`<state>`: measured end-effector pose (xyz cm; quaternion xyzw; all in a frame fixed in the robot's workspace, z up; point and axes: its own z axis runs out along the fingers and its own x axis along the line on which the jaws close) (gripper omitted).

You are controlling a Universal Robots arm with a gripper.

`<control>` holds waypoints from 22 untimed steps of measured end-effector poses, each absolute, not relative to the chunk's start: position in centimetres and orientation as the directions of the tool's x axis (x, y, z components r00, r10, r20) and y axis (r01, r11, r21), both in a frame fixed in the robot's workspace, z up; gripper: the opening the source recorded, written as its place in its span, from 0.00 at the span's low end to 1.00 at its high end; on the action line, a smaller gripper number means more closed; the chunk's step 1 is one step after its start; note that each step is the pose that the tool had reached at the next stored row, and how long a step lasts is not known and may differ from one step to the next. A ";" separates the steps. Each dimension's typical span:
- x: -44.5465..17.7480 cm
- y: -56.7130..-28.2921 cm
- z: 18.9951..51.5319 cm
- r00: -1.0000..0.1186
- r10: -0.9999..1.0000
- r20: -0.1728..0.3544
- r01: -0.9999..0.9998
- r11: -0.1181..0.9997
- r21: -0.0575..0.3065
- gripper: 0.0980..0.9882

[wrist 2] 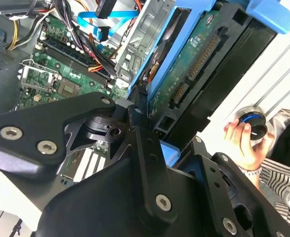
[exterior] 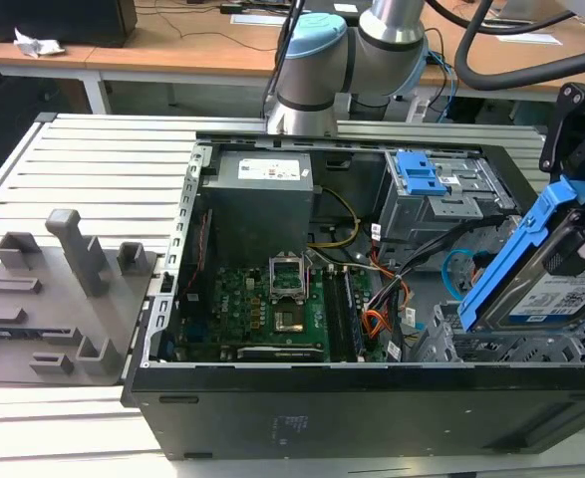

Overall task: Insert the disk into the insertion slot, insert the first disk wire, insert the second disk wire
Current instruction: 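Insert the disk into the insertion slot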

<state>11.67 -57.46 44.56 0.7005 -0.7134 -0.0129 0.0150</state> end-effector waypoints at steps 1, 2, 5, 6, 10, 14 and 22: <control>11.7 -57.5 44.4 -0.018 -1.000 0.003 -0.999 0.018 0.039 0.30; 11.7 -57.5 44.3 -0.018 -1.000 0.003 -0.999 0.018 0.039 0.30; 11.7 -57.5 44.0 -0.018 -1.000 0.003 -0.999 0.018 0.039 0.30; 11.7 -57.5 43.8 -0.018 -1.000 0.003 -0.999 0.018 0.039 0.30; 11.7 -57.4 43.6 -0.018 -1.000 0.003 -0.999 0.018 0.039 0.30; 11.7 -56.4 43.6 -0.018 -1.000 0.003 -0.999 0.018 0.039 0.30; 11.7 -55.7 42.9 -0.018 -1.000 0.003 -0.999 0.018 0.039 0.30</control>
